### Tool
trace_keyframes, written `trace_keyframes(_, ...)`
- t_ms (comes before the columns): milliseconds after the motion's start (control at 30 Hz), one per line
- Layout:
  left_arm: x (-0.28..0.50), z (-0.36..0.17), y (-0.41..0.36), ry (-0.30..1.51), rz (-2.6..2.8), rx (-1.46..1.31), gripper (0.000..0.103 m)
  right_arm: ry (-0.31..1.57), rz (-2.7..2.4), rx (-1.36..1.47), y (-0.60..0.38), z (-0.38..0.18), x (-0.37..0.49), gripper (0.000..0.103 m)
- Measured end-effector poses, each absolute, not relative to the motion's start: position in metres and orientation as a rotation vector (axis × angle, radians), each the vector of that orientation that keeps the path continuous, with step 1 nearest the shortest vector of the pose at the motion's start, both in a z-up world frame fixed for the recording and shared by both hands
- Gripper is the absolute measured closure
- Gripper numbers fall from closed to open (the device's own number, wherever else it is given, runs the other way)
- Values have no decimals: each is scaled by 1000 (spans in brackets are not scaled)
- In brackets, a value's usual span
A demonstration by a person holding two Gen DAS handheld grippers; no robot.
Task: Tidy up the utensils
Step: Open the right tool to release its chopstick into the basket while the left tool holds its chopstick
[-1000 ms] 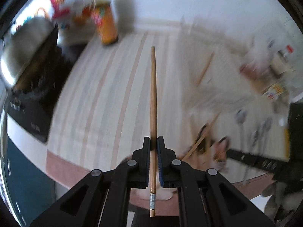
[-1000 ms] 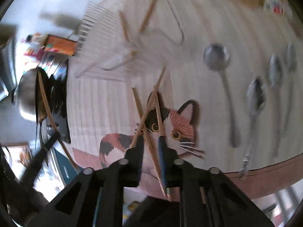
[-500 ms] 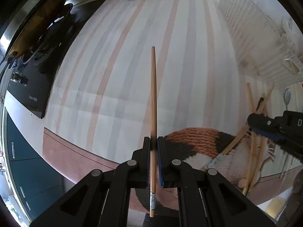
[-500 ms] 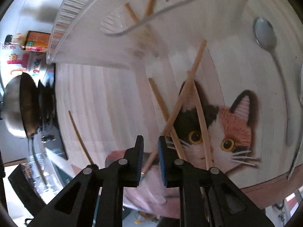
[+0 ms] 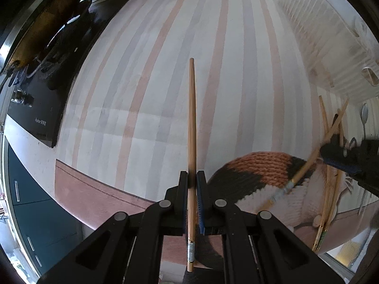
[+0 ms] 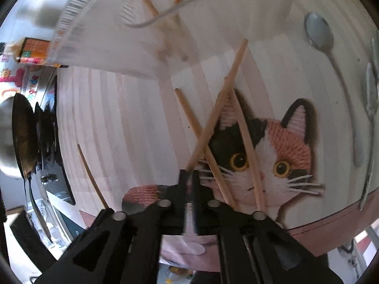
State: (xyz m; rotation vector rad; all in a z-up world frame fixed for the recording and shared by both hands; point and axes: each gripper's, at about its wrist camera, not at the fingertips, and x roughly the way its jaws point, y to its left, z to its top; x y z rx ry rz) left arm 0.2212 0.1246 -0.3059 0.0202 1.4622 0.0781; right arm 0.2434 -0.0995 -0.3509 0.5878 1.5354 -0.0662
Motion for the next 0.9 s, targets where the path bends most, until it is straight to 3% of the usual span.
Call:
trace_keyframes(33,221,-306,127,1463,80,23,98,1532,-76,599,-98,-352,245,66)
trace_keyframes(567,215,-298,170,1454,110,-26,98,1475,-207,627,-57,-353,248,68)
trace_keyframes(633,214,-298,173,1454,114,-27,98,1454,-230,592,-48,-351,249,92)
trace_keyframes(900,213,-290,179,1441,107,-44,98,1494,-166,586,-41,-353,226,96)
